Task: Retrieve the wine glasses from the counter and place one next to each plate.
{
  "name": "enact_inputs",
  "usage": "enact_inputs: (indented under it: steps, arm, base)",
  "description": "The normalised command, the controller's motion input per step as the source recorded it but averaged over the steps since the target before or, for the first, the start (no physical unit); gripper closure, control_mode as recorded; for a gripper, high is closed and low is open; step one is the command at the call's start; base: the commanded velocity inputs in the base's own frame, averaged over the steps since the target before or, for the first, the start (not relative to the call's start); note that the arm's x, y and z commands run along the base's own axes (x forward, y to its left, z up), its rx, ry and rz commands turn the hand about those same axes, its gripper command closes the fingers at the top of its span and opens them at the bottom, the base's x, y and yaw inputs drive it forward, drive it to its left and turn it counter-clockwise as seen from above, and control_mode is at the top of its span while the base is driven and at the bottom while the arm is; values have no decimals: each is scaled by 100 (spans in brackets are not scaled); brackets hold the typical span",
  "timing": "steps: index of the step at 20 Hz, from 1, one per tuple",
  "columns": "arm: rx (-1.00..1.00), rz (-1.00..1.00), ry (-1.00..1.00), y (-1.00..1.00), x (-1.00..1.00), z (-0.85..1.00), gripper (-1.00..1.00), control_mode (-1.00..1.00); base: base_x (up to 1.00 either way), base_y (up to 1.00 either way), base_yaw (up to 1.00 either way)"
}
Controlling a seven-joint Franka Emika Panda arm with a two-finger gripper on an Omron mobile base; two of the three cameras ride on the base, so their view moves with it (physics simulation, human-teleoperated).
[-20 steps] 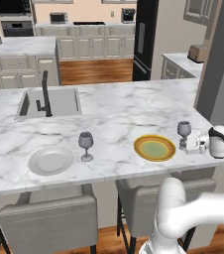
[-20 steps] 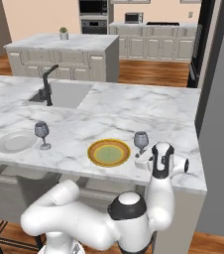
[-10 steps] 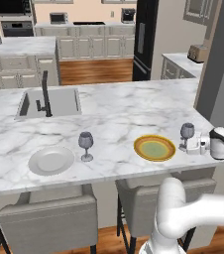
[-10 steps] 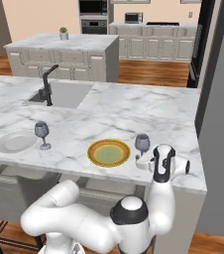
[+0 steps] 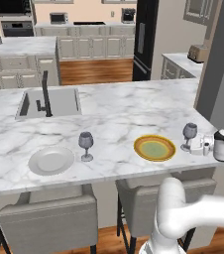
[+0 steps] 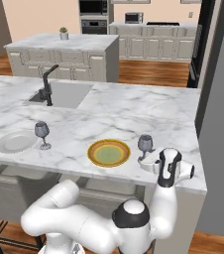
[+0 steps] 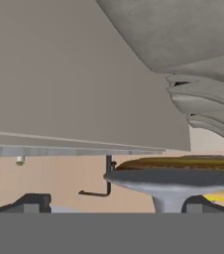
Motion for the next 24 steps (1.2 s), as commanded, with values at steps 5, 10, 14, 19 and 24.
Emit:
enact_inputs:
  steps: [5, 10, 14, 19, 24]
  arm:
    - [4, 0, 0, -16, 0, 0, -100, -100]
    - [3, 0, 0, -2, -19, 0, -100, -100]
    - [3, 0, 0, -29, -66, 12, -100, -100]
    - [2, 0, 0, -26, -76, 28, -100, -100]
    - [0, 0, -6, 0, -88, 66, -100, -100]
  base:
    - [0, 0, 0]
    - [0, 0, 0]
    - [0, 0, 0]
    - [0, 0, 0]
    - [0, 0, 0]
